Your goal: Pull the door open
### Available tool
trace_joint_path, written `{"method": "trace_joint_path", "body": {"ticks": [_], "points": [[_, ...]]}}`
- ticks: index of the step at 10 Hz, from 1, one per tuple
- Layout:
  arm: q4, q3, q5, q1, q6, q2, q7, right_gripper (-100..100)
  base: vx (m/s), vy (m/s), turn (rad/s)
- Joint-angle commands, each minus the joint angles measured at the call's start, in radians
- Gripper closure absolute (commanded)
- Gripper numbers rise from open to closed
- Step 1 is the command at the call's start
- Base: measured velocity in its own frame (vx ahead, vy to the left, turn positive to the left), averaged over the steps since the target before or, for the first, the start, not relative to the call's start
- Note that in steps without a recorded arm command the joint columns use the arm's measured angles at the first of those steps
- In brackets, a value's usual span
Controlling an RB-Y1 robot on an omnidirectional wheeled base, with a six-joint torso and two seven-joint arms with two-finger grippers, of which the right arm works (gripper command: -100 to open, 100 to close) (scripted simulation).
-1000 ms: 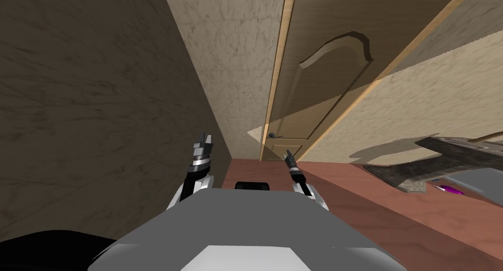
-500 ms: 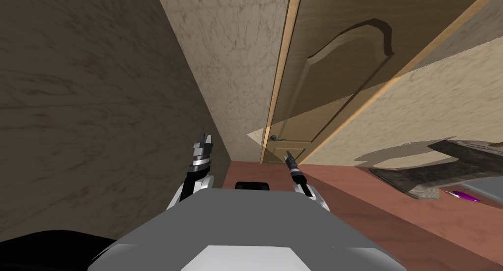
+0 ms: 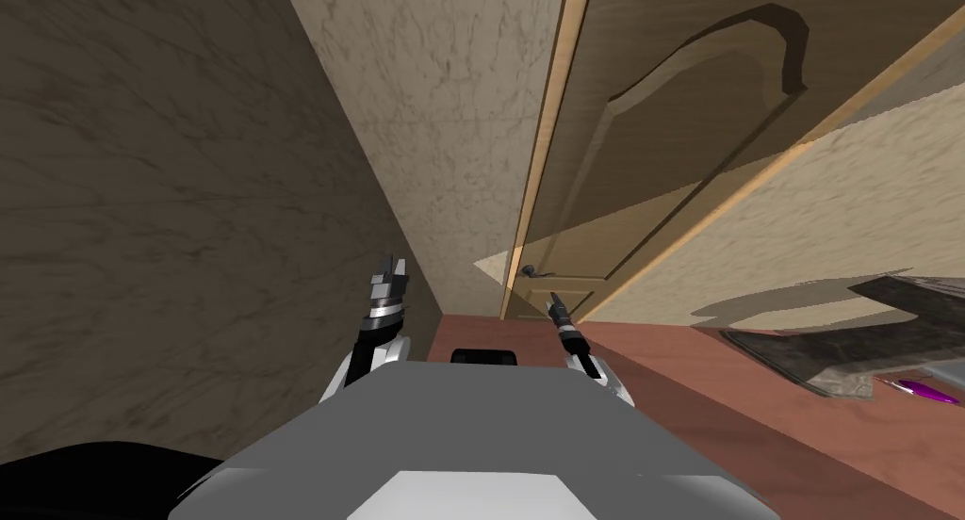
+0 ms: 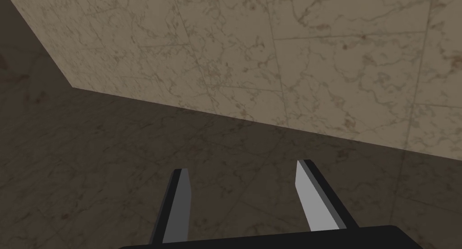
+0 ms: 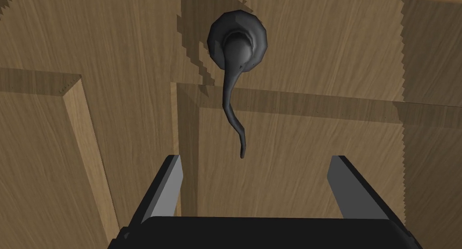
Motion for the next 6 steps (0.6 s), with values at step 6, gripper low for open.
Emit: {"method": "trace_joint_path", "body": {"ticks": [6], "points": [[0.097, -0.057, -0.045, -0.019, -0.042, -0.041, -0.001, -100, 0.160, 0.022, 0.128]]}}
